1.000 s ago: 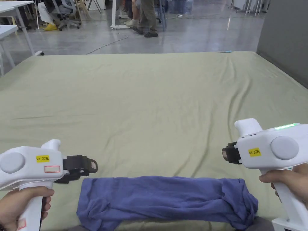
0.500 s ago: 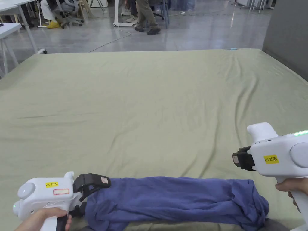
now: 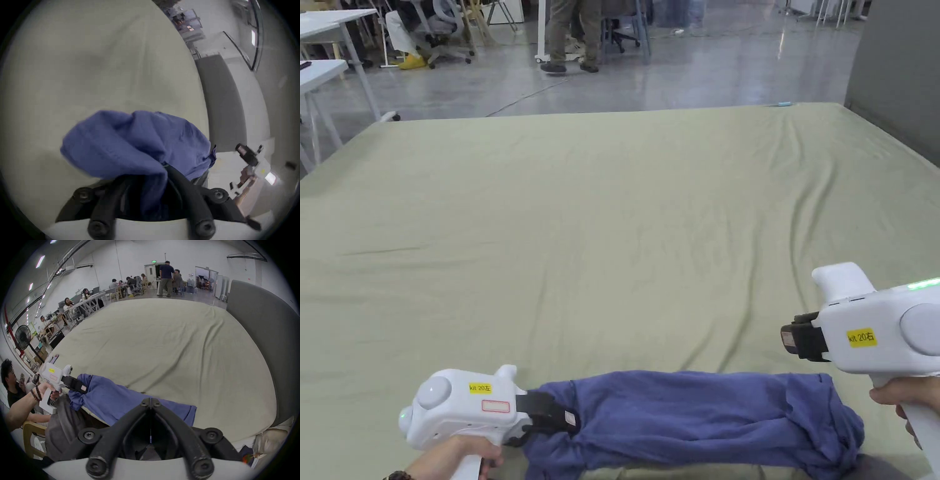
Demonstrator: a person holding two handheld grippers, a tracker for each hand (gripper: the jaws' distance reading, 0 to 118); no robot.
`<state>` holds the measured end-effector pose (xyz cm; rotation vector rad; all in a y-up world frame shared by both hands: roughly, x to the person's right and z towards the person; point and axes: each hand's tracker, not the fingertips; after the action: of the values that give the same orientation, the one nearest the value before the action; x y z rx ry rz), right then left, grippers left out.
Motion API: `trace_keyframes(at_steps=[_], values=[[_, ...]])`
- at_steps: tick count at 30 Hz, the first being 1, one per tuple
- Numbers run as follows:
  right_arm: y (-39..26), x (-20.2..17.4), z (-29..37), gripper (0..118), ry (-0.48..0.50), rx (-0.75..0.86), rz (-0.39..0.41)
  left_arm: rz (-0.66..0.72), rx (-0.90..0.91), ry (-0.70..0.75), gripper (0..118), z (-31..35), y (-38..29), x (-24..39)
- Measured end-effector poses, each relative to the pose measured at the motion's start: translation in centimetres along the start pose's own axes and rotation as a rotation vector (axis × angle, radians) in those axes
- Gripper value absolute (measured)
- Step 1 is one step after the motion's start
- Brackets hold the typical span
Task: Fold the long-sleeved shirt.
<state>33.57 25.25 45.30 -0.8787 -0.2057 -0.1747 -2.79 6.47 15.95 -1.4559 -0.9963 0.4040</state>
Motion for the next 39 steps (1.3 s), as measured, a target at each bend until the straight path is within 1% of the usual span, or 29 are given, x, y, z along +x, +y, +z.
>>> trace_keyframes(at_steps=[1, 3, 6, 9, 11, 12, 15, 17, 19, 20, 21, 23, 28, 31, 32, 35, 37, 38, 39], values=[[-0.1, 0.0, 0.1, 0, 0.0, 0.004, -0.001, -0.054, -0.002, 0.062, 4, 0.4, 0.3, 0.7], [-0.1, 0.3, 0.3, 0, 0.01, 0.011, -0.009, -0.094, 0.043, 0.103, 4, 1.2, 0.7, 1.5], [0.0, 0.5, 0.3, 0, 0.014, 0.011, -0.016, -0.057, 0.107, 0.136, 4, 3.8, 1.0, 0.9], [0.3, 0.5, 0.5, 0, 0.01, 0.014, 0.002, -0.038, 0.173, 0.086, 4, 7.9, 1.2, -0.5], [0.6, 0.7, 0.6, 0, 0.015, 0.019, 0.005, -0.066, 0.216, 0.141, 4, 10.7, 1.1, -0.7], [0.6, 0.7, 0.7, 0, 0.015, 0.022, 0.006, -0.058, 0.258, 0.22, 4, 12.3, 1.1, -0.9], [0.9, 0.9, 0.6, 0, 0.013, 0.029, 0.007, 0.008, 0.32, 0.311, 4, 16.1, 0.6, -2.0], [0.8, 1.0, 0.5, 0, 0.012, 0.03, 0.009, 0.036, 0.331, 0.313, 4, 17.6, 0.4, -2.1], [0.8, 1.0, 0.4, 0, 0.016, 0.029, 0.011, 0.025, 0.342, 0.318, 4, 18.0, -0.1, -1.5], [0.7, 0.8, 0.5, 0, 0.017, 0.03, 0.009, 0.017, 0.328, 0.294, 4, 18.0, -0.2, -1.0], [0.7, 0.7, 0.5, 0, 0.019, 0.029, 0.009, 0.017, 0.29, 0.232, 4, 17.5, 0.2, -0.3], [0.6, 0.7, 0.6, 0, 0.022, 0.029, 0.01, 0.007, 0.273, 0.181, 4, 16.5, -0.4, 2.3], [0.5, 1.0, 0.8, 0, 0.017, 0.033, 0.004, -0.154, 0.188, 0.022, 4, 11.0, -1.2, 12.0], [0.4, 1.4, 1.3, 0, 0.01, 0.042, -0.007, -0.232, 0.097, -0.002, 4, 6.0, -1.2, 17.2], [0.3, 1.5, 1.5, 0, 0.007, 0.045, -0.011, -0.234, 0.059, 0.007, 5, 4.0, -1.4, 18.8], [-0.2, 2.0, 2.2, 0, -0.005, 0.056, -0.026, -0.256, -0.032, 0.017, 5, -1.7, -1.7, 20.9], [-0.6, 2.4, 2.7, 0, -0.007, 0.064, -0.042, -0.261, -0.068, 0.021, 7, -5.3, -1.6, 20.9], [-0.8, 2.7, 2.9, 0, -0.01, 0.065, -0.049, -0.256, -0.101, 0.044, 18, -7.1, -1.4, 20.8], [-1.0, 2.9, 3.2, 0, -0.014, 0.067, -0.051, -0.251, -0.127, 0.064, 42, -8.6, -1.3, 20.5]])
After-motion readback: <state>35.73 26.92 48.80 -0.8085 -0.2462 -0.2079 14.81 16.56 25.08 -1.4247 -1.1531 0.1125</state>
